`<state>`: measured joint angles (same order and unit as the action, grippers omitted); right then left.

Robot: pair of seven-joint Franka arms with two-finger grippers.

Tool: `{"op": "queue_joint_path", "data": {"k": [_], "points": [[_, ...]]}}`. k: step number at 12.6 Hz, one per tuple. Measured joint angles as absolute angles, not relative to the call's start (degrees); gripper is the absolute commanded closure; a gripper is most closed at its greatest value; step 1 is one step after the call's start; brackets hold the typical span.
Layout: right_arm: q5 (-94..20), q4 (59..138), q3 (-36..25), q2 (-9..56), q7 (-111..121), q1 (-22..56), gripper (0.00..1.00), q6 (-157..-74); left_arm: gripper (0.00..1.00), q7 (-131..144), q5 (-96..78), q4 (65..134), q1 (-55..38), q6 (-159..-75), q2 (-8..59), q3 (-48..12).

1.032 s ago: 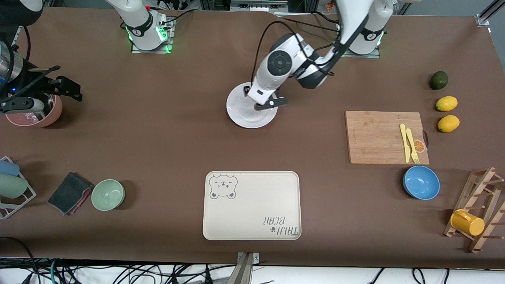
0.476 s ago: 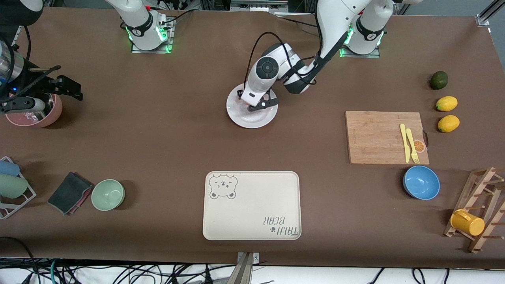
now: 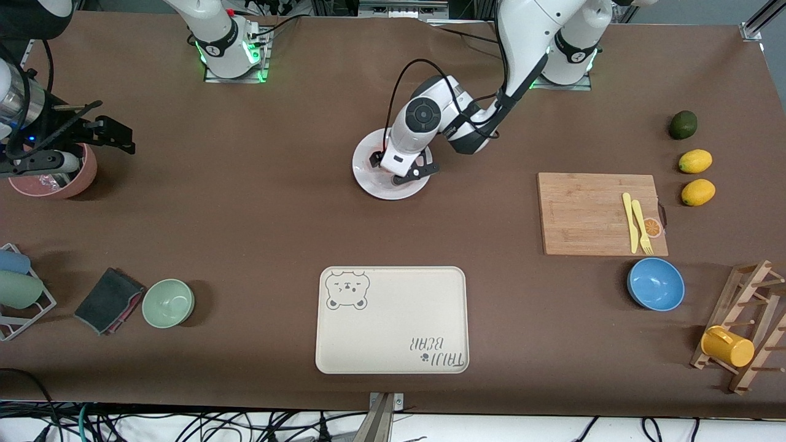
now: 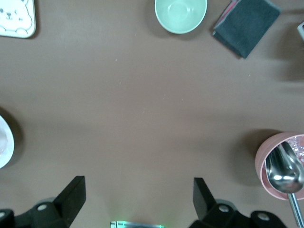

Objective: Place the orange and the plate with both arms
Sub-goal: 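Lower the orange onto the white plate and open the left gripper, then reach the right gripper to the plate rim while the left gripper withdraws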

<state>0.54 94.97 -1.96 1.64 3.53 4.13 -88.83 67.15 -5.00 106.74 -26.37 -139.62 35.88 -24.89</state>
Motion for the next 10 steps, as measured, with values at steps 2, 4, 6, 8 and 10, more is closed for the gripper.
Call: {"op": "queue_joint_path", "data": {"k": [2,4,6,8,10], "points": [[0.2,95.0,-1.9,2.2,3.6,4.1,0.0,-86.7,0.0,67.1,-5.0,103.5,-25.2,-134.5,35.9,-24.8],[-0.8,95.0,-1.8,3.2,3.7,4.3,0.0,-84.5,0.0,66.6,-4.8,97.9,-23.1,-125.7,35.8,-24.7],[-4.4,95.0,-1.6,4.4,3.7,4.6,0.0,-84.1,0.0,60.9,-4.4,92.3,-18.8,-116.5,35.7,-24.0],[-8.4,95.2,-1.4,6.5,4.9,4.8,0.0,-83.7,0.0,52.7,-3.9,89.5,-12.1,-110.2,35.7,-23.5],[-14.2,96.3,-1.2,9.7,5.2,6.0,0.0,-84.9,0.0,45.6,1.0,87.9,-6.1,-105.6,35.7,-23.4]]}}
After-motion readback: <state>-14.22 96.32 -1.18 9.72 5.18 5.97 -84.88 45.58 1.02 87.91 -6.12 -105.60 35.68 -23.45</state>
